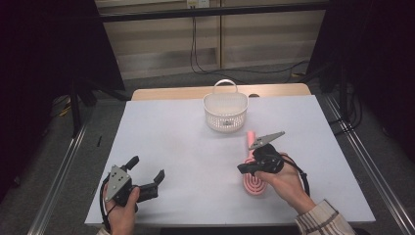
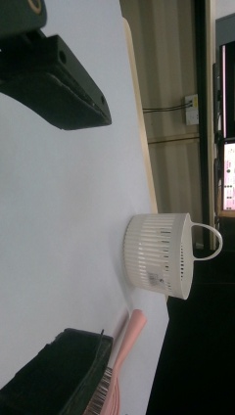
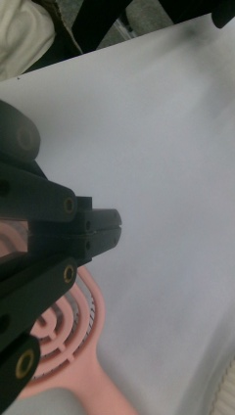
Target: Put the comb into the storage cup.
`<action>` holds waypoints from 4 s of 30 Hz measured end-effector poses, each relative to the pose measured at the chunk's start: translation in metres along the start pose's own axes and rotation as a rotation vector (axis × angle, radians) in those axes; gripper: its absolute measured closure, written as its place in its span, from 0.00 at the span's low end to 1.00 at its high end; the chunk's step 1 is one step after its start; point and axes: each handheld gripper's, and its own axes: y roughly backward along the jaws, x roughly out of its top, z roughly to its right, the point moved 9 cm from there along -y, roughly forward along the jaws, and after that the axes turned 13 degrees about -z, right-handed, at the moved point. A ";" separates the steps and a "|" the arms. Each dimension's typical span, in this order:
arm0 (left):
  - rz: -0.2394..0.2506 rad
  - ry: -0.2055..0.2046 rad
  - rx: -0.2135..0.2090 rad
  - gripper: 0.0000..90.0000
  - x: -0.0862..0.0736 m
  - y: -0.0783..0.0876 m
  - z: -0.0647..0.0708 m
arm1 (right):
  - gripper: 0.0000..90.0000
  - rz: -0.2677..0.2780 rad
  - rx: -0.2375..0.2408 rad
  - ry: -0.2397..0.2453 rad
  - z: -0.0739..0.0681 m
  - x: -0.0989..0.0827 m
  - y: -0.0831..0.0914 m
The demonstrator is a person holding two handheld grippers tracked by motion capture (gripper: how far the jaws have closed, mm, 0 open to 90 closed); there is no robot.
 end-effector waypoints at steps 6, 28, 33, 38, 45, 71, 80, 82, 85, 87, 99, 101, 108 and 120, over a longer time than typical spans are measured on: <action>0.001 0.004 -0.001 0.02 0.000 0.000 0.000 | 1.00 -0.039 -0.016 0.032 -0.005 -0.002 -0.005; -0.008 -0.001 -0.001 0.02 -0.001 -0.001 0.000 | 1.00 -0.135 0.016 0.036 -0.010 -0.012 -0.023; -0.007 -0.003 -0.001 0.02 -0.001 -0.001 0.000 | 1.00 -0.140 0.018 0.041 -0.011 -0.013 -0.023; 0.002 -0.004 0.000 0.02 0.000 0.000 0.000 | 1.00 -0.149 0.024 0.040 -0.011 -0.015 -0.022; 0.001 -0.008 -0.003 0.02 0.000 0.000 0.001 | 1.00 -0.157 0.032 0.045 -0.011 -0.019 -0.021; 0.001 -0.003 -0.004 0.02 0.000 0.000 0.000 | 1.00 -0.159 0.036 0.017 -0.005 -0.041 -0.012; 0.001 -0.003 -0.002 0.02 0.000 0.000 0.000 | 1.00 -0.162 0.032 0.014 -0.004 -0.049 -0.007; -0.001 -0.006 0.000 0.02 0.000 0.000 -0.001 | 1.00 -0.163 0.027 0.022 -0.004 -0.051 -0.006; 0.000 -0.007 0.000 0.02 0.000 0.000 0.000 | 1.00 -0.162 0.023 0.021 -0.003 -0.052 -0.005; 0.000 -0.007 0.000 0.02 0.000 0.000 0.000 | 1.00 -0.162 0.022 0.016 -0.002 -0.054 -0.004; 0.000 0.012 0.004 0.02 -0.001 0.000 -0.003 | 1.00 -0.167 0.011 -0.002 0.006 -0.064 0.000; 0.001 0.008 -0.001 0.02 0.000 0.000 -0.002 | 1.00 -0.167 0.007 -0.004 0.007 -0.066 0.000; -0.003 0.007 0.000 0.02 -0.001 -0.001 -0.002 | 1.00 -0.168 -0.011 -0.016 0.015 -0.070 0.005; -0.003 0.003 -0.001 0.02 -0.001 0.000 -0.002 | 1.00 -0.149 -0.006 -0.001 0.013 -0.069 0.008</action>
